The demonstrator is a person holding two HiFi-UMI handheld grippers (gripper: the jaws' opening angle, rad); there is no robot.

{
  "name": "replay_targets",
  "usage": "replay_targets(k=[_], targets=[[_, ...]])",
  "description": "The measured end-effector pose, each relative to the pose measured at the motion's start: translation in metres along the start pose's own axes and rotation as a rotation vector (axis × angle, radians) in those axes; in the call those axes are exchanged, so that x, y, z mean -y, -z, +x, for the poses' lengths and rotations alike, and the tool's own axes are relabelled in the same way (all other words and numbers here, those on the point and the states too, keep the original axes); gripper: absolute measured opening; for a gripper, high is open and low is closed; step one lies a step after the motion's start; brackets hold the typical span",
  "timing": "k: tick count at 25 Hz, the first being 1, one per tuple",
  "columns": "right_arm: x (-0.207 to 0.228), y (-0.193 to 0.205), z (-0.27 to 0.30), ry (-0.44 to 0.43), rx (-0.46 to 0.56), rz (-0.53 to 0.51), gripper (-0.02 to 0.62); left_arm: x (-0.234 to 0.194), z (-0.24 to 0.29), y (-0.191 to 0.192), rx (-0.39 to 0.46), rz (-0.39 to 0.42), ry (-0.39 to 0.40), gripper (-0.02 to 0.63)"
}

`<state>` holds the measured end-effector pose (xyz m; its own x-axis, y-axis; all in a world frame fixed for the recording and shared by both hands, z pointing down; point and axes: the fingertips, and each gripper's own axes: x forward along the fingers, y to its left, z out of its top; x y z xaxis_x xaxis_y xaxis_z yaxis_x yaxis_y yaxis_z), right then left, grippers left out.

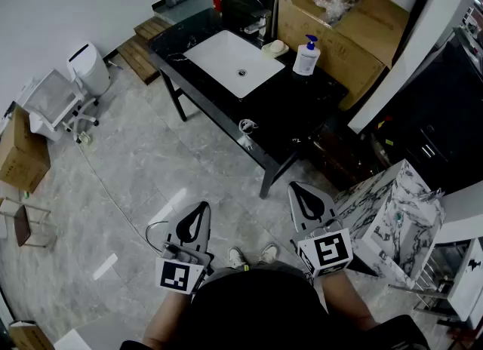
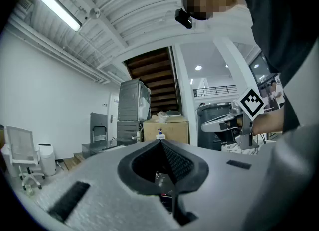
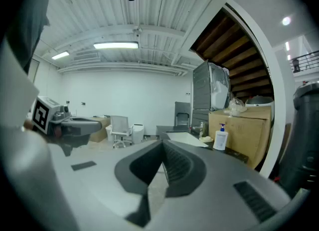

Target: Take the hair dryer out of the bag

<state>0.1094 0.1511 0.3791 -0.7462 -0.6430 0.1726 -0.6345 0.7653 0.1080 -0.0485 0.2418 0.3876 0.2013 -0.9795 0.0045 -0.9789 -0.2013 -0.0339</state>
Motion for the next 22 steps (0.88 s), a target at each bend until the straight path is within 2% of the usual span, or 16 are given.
replay_targets(k=[10,22], targets=[[-0.026,0.003,0.001,-0.027,-0.015,0.043,0.012,-0.01,-0.016,0.007,-0.01,-0.017,0.014,0.02],[-0.042,0.022,-0.012,0.063,-0.065,0.044,0.012,-0.024,-0.03,0.034,-0.013,-0.058,0.068,0.021]])
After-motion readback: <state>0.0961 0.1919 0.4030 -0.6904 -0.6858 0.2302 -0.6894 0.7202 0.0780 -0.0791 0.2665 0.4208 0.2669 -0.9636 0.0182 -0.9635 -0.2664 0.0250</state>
